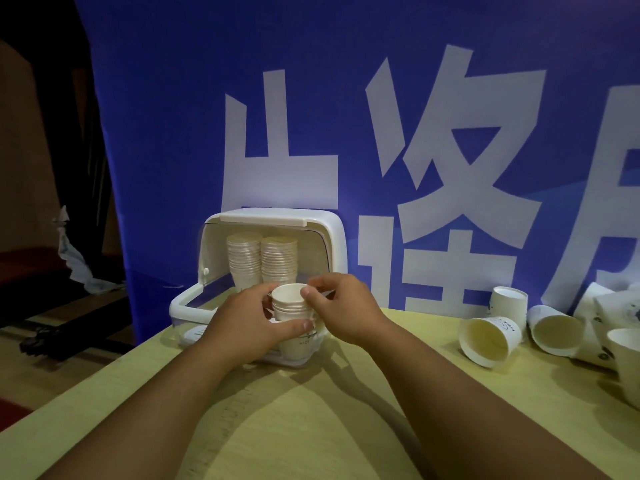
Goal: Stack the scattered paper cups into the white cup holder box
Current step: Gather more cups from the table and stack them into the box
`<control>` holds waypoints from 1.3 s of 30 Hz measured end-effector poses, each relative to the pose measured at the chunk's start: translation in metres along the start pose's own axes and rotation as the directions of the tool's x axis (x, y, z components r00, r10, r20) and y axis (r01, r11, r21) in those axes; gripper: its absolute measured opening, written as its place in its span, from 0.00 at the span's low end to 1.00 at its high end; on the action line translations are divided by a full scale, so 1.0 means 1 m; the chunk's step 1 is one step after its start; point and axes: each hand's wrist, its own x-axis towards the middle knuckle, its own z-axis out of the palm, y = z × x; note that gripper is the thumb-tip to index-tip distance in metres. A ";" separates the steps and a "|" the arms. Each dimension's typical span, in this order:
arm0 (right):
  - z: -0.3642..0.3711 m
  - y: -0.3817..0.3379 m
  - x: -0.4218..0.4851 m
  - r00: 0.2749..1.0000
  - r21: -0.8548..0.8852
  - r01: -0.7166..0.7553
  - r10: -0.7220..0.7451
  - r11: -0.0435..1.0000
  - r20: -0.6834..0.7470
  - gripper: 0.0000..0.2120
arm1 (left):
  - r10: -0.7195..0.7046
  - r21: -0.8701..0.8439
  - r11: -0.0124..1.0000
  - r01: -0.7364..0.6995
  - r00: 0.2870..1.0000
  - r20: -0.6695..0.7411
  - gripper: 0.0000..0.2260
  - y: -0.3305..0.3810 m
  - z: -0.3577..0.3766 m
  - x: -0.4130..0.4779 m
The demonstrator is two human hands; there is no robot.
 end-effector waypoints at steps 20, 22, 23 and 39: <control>-0.154 0.104 -0.085 0.779 -0.035 -0.377 0.297 0.925 -0.553 0.11 | 0.483 0.164 0.816 -0.554 0.810 0.331 0.13 0.048 0.112 -0.042; -0.168 0.121 -0.088 0.673 0.030 -0.390 0.307 0.920 -0.673 0.11 | 0.468 0.167 0.824 -0.542 0.816 0.340 0.11 0.049 0.116 -0.041; -0.173 0.130 -0.087 0.625 0.066 -0.401 0.325 0.914 -0.710 0.11 | 0.462 0.183 0.822 -0.539 0.820 0.338 0.10 0.051 0.117 -0.040; -0.188 0.178 -0.062 0.776 0.449 -0.415 0.566 0.791 -0.280 0.25 | 0.254 0.388 0.811 -0.438 0.861 0.441 0.29 0.164 0.224 -0.009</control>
